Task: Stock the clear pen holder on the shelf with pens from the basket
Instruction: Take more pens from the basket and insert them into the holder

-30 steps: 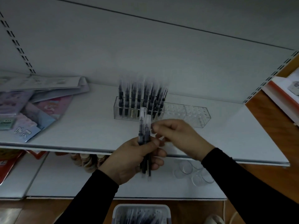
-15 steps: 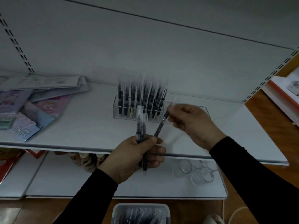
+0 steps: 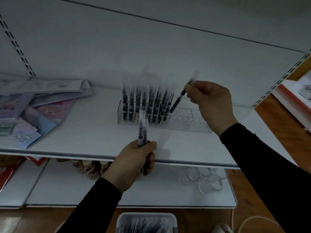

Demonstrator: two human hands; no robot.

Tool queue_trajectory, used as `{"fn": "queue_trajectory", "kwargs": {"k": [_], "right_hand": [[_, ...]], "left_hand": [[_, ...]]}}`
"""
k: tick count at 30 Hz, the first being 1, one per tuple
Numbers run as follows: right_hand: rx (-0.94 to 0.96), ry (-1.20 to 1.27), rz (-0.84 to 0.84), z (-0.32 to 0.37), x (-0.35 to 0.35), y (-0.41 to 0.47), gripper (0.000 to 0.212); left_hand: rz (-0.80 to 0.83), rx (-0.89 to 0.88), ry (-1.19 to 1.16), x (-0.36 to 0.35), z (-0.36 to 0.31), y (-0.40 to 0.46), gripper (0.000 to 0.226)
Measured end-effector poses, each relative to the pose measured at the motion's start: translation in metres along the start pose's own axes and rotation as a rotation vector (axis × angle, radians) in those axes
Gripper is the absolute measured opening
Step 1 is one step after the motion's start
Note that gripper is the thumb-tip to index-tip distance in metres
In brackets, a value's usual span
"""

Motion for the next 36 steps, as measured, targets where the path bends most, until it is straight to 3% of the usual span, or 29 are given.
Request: {"fn": "queue_trajectory", "kwargs": {"k": [8,16,23,33,36], "right_hand": [[0.039,-0.107,-0.001,0.001,-0.008,0.003,0.020],[0.059,-0.229,0.045,-0.006,-0.013,-0.003,0.008],[0.060,-0.314,0.055,-0.018,-0.024,-0.009,0.022],[0.031,-0.392,0.087,-0.027,-0.023,-0.019,0.011],[0.016,-0.415,0.102,-0.027,-0.019,-0.031,0.016]], "left_hand": [[0.022,0.010,0.012,-0.001,-0.001,-0.004,0.014],[0.018,0.012,0.016,0.002,-0.001,-0.002,0.016],[0.025,0.008,0.024,0.000,-0.004,-0.006,0.017],[0.053,0.019,0.041,0.000,-0.006,-0.008,0.020],[0.067,0.029,0.037,-0.002,-0.006,-0.009,0.019]]}}
Point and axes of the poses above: each hand's wrist, its own y-axis towards the middle knuckle, its own x-axis out of the back of the hand, z = x × y, the point moved 2 cm from there along y, towards the middle knuckle, and after that the axes turned 1 degree about z, right-handed, at the moved point
